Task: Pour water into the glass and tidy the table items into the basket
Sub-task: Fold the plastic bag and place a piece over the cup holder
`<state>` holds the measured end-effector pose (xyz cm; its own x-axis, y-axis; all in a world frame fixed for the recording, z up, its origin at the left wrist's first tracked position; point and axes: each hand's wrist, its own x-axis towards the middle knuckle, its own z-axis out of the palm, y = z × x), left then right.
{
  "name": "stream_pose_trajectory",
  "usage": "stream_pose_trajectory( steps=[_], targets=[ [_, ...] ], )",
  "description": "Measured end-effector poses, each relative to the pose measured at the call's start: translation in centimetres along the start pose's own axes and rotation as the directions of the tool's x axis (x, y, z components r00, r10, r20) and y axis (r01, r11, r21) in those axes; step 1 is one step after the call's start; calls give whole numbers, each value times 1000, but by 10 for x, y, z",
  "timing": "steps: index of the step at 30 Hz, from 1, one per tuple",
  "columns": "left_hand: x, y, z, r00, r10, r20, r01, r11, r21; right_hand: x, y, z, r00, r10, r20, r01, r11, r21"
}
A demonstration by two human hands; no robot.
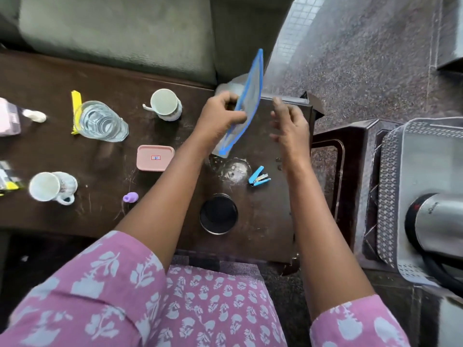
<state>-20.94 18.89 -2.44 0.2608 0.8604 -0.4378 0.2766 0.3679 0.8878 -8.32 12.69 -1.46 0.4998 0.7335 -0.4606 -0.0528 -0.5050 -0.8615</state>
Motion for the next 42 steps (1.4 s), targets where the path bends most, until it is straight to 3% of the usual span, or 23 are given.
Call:
stream_pose_trajectory(
  steps=[2,4,8,10,12,14,18,21,26,27,29,32,35,38,42],
  targets=[
    [0,6,5,999,34,-22,-29,980,199,-4,-11,10,996,-44,77,43,999,5],
    [1,9,8,997,57,-60,-35,947,320,-7,-14,17,994,-91,61,98,989,-113],
    [0,7,8,973,110,-204,-25,924,381,-7,-9,16,959,-206,-193,128,927,-352],
    [0,5,6,955,118,-273,-7,926,378,-11,-4,11,910,-321,-264,119,810,-574],
    [0,3,6,946,125,-299,-3,926,378,-16,0,8,836,-517,-184,153,541,-827],
    [-1,3,8,947,140,-289,-18,922,386,-20,-3,8,766,-642,-31,298,398,-868],
    [-1,6,13,947,183,-264,-66,915,399,-16,-12,15,806,-524,275,480,308,-822],
    [-1,8,15,940,218,-261,-101,911,399,-9,-22,17,859,-404,314,455,325,-829],
    [0,8,18,943,216,-252,-102,911,400,2,-33,21,793,-415,447,563,216,-798],
    [0,7,17,941,214,-262,-96,912,399,4,-34,21,795,-380,473,577,232,-784],
    [1,6,16,934,227,-278,-100,909,405,8,-35,20,854,-282,438,519,381,-765],
    [1,4,16,929,247,-276,-120,906,406,11,-36,22,947,-170,273,317,633,-706],
    [0,3,18,935,246,-255,-127,904,408,19,-34,29,992,11,127,60,835,-547],
    [-2,2,19,936,237,-259,-121,910,396,27,-29,35,973,200,114,-137,901,-413],
    [-5,2,19,933,252,-256,-143,914,380,31,-22,36,934,309,178,-249,922,-296]
  ],
)
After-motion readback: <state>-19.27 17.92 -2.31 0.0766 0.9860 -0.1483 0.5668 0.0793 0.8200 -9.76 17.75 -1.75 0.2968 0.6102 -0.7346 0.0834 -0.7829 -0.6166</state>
